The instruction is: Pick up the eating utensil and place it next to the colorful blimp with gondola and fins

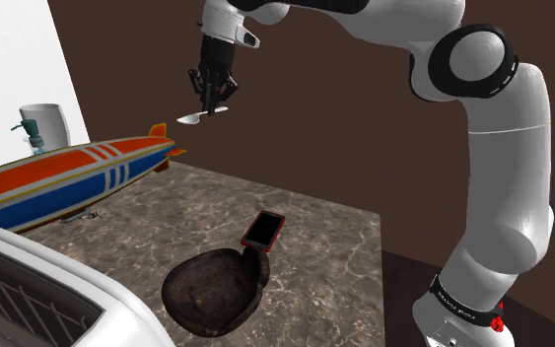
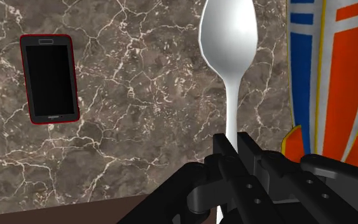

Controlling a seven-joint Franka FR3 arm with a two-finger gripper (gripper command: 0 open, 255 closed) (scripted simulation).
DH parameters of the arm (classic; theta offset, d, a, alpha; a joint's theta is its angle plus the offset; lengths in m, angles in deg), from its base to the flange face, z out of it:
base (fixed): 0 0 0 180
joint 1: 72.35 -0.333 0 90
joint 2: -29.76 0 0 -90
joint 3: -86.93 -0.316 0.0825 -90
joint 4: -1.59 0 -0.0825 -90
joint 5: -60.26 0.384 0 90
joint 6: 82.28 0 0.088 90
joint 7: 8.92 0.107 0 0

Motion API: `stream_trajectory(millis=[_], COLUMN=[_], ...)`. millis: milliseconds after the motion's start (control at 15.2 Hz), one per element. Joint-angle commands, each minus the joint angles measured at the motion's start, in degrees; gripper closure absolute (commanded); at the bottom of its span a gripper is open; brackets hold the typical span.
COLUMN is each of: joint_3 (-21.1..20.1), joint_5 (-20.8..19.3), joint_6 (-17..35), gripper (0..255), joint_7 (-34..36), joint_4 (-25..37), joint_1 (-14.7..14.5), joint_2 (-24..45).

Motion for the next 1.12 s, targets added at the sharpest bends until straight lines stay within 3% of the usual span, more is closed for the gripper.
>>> stream_trajectory(millis=[0, 66, 462, 1056], joint_3=[1.18, 1.88, 1.41, 1.16], joint_5=[-4.48, -5.6, -3.89, -2.87], joint_6=[-5.3, -7.35, 0.0, 8.43], gripper=[255, 255, 255, 255], joint_7=[0.84, 0.81, 0.52, 0.04], joint_4=[13.98, 19.09, 7.85, -2.99], joint_1=[-5.17, -7.24, -3.88, -1.22], joint_2=[9.03, 11.95, 8.35, 6.17])
